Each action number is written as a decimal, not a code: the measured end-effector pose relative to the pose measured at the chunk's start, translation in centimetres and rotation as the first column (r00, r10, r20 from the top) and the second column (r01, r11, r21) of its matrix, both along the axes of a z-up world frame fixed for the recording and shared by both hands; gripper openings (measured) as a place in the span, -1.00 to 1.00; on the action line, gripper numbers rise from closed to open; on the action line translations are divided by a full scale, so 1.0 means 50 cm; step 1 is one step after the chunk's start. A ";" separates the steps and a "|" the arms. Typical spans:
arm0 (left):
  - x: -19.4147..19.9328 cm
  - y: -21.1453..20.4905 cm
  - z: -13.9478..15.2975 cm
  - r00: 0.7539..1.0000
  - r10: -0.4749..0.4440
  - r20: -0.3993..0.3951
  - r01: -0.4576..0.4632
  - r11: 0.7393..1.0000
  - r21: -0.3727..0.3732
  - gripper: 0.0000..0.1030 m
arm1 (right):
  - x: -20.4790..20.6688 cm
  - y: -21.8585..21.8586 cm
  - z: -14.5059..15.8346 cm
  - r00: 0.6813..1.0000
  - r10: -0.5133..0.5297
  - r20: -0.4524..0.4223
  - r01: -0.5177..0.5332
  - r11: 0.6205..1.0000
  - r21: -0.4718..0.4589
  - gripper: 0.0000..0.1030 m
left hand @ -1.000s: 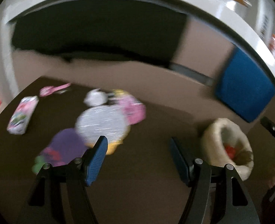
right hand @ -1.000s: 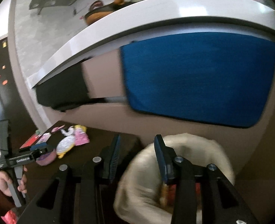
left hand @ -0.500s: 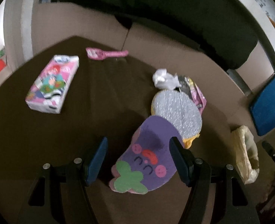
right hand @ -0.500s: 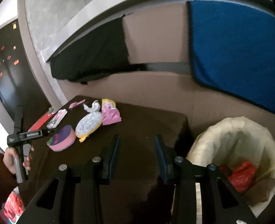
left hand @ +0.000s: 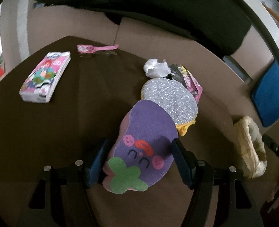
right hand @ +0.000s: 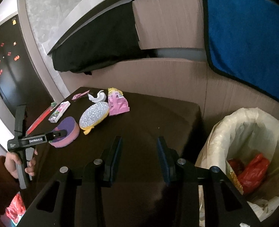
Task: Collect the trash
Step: 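Move the left tool to the purple foam piece while the right tool approaches the snack bag, then grasp the purple foam piece with the left tool while the right tool grasps the pink-yellow snack bag, then lift and carry the foam piece and snack bag over the bin with both tools, then open both tools to drop the foam piece and snack bag into the bin, then move both tools back toward the remaining trash on the table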
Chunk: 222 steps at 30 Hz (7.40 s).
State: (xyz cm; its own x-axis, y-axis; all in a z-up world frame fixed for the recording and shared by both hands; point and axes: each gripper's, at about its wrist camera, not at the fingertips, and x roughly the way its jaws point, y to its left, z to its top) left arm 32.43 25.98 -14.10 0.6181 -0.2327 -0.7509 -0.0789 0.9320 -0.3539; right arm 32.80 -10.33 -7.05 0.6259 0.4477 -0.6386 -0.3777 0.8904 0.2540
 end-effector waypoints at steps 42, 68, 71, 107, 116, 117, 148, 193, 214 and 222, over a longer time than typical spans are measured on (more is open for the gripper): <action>-0.051 -0.043 0.037 0.999 -0.038 0.027 0.038 0.999 -0.012 -0.26 | 0.357 0.333 -0.125 0.973 0.197 -0.116 -0.214 0.964 -0.160 -0.21; -0.106 -0.161 0.171 0.974 0.000 0.228 -0.039 0.986 0.165 -0.40 | 0.034 0.087 0.054 0.984 0.163 0.071 -0.158 0.985 -0.063 -0.41; -0.126 -0.190 0.205 0.960 -0.009 0.279 -0.045 0.981 0.189 -0.40 | 0.004 0.065 0.080 0.983 0.152 0.104 -0.146 0.988 -0.057 -0.41; -0.192 -0.610 0.475 0.760 -0.240 0.604 0.041 0.945 0.325 -0.40 | -0.194 -0.271 0.345 0.883 -0.115 0.454 0.143 0.989 -0.027 -0.41; -0.158 -0.697 0.443 0.774 -0.288 0.565 0.108 0.938 0.331 -0.40 | -0.181 -0.359 0.319 0.886 -0.186 0.425 0.204 0.979 0.003 -0.41; -0.154 -0.705 0.439 0.775 -0.292 0.560 0.113 0.937 0.332 -0.40 | -0.182 -0.366 0.315 0.886 -0.192 0.422 0.209 0.978 0.006 -0.41; -0.035 -0.753 0.253 0.867 -0.340 0.365 0.268 0.935 0.234 -0.40 | -0.098 -0.418 0.146 0.938 -0.249 0.242 0.256 0.967 0.004 -0.41; 0.026 -0.525 0.141 0.961 -0.199 0.191 0.205 0.979 -0.008 0.06 | -0.009 -0.380 0.027 0.964 -0.261 0.045 0.259 0.965 0.031 0.02; 0.038 0.221 0.060 0.937 0.323 0.133 -0.337 0.936 0.099 0.06 | 0.037 -0.041 0.072 0.998 -0.022 0.057 0.021 0.999 0.029 0.02; 0.118 0.295 -0.016 0.952 0.306 0.029 -0.307 0.945 0.116 0.08 | 0.052 0.078 0.035 0.999 0.035 0.010 -0.036 0.999 0.021 0.02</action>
State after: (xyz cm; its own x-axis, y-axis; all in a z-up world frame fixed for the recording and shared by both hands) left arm 38.34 40.70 -14.92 0.6537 0.0585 -0.7545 -0.3640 0.8984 -0.2457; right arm 35.38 -6.41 -5.31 0.6152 0.4833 -0.6228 -0.4114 0.8708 0.2693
